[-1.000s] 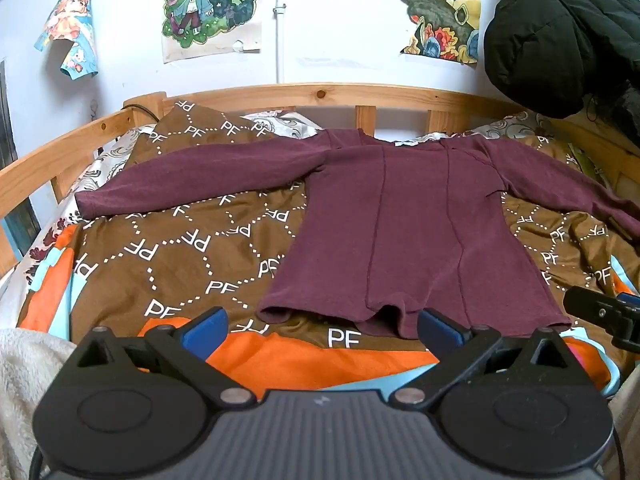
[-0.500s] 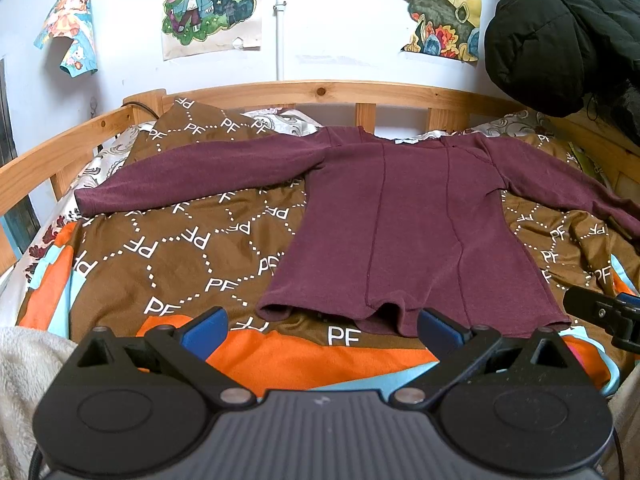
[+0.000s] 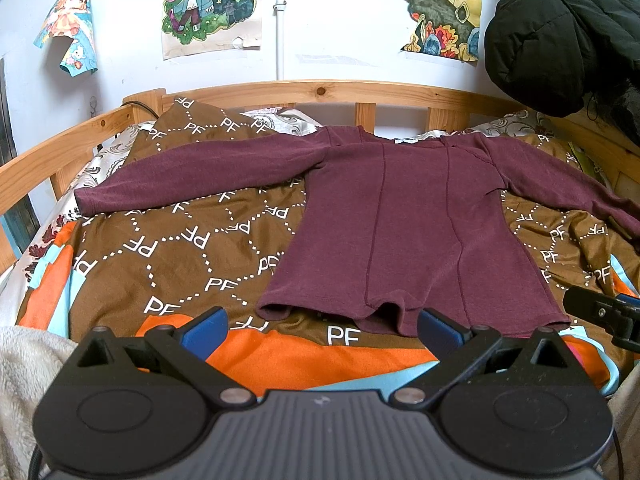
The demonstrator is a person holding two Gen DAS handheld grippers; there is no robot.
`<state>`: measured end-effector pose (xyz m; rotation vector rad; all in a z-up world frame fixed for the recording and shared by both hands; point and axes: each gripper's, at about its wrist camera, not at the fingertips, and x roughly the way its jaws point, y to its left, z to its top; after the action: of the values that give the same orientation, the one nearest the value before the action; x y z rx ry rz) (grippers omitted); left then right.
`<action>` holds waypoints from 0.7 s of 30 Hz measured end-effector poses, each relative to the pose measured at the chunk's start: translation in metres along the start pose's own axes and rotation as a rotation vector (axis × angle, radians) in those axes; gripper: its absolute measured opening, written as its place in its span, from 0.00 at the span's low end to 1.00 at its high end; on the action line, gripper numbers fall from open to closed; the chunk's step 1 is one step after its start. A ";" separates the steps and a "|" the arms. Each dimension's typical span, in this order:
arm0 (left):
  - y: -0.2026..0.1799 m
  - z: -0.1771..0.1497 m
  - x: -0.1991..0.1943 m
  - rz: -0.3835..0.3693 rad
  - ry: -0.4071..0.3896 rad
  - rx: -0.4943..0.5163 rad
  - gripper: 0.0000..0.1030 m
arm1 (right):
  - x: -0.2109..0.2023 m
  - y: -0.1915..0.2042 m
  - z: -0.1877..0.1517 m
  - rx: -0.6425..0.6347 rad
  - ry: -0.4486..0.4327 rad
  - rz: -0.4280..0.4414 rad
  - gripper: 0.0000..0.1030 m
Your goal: Fold small clothes
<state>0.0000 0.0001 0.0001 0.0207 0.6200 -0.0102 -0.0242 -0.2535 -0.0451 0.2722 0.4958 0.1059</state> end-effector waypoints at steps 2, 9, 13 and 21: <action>0.000 0.000 0.000 0.000 0.000 0.000 0.99 | 0.000 0.000 0.000 0.000 0.000 0.000 1.00; 0.000 0.000 0.000 -0.001 0.002 -0.001 0.99 | 0.000 0.001 -0.001 0.002 0.002 0.000 1.00; -0.002 -0.007 0.003 -0.001 0.002 -0.001 0.99 | 0.000 0.000 -0.002 0.004 0.003 0.000 1.00; -0.004 -0.008 0.003 0.000 0.004 -0.001 0.99 | 0.000 0.000 -0.001 0.004 0.004 0.001 1.00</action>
<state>-0.0024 -0.0035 -0.0083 0.0198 0.6239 -0.0103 -0.0242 -0.2534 -0.0461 0.2766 0.4999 0.1063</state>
